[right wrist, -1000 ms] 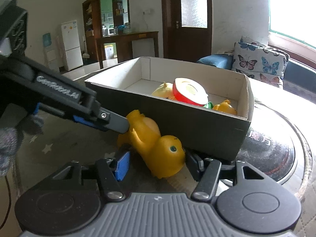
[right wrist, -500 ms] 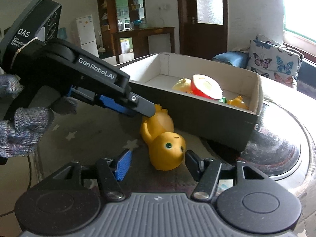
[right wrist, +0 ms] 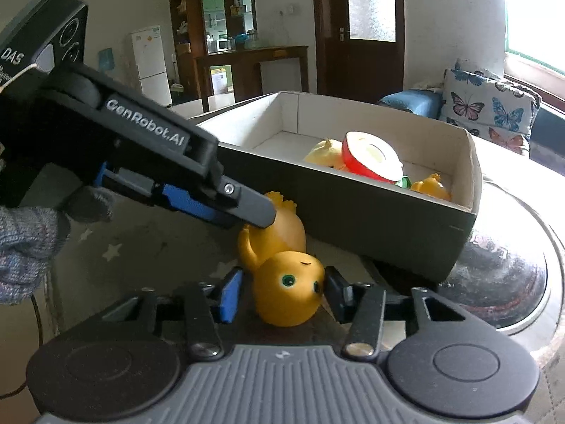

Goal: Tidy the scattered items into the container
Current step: 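Close the left gripper on the large yellow duck's tail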

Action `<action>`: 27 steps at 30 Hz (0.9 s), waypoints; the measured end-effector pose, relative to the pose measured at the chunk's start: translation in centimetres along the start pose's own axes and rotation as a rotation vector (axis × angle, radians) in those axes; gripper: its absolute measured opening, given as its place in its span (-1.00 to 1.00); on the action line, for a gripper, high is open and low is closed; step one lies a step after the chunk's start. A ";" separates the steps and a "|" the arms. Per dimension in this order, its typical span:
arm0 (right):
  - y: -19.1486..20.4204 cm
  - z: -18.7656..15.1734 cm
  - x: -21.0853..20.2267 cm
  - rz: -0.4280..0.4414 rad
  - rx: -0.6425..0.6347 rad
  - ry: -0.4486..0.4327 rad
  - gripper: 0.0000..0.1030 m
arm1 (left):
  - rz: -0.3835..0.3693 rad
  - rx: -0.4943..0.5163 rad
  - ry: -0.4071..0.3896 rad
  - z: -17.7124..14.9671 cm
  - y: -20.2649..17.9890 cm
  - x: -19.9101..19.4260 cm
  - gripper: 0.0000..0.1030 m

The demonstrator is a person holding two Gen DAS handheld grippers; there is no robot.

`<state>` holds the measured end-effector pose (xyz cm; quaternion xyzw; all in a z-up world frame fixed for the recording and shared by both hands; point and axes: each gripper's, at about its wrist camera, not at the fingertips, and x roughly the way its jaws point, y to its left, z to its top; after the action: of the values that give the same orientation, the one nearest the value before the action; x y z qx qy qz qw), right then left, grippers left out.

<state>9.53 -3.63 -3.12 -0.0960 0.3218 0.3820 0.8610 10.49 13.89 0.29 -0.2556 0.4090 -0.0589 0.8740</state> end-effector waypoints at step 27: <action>2.2 1.4 0.7 -0.036 -0.041 0.009 -0.09 | -0.104 -0.286 0.010 -1.1 3.1 0.9 -0.16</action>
<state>8.95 -1.17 -2.33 -0.1208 0.3160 0.3727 0.8641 9.98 15.86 -2.44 -0.3982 0.4040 -0.0466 0.8222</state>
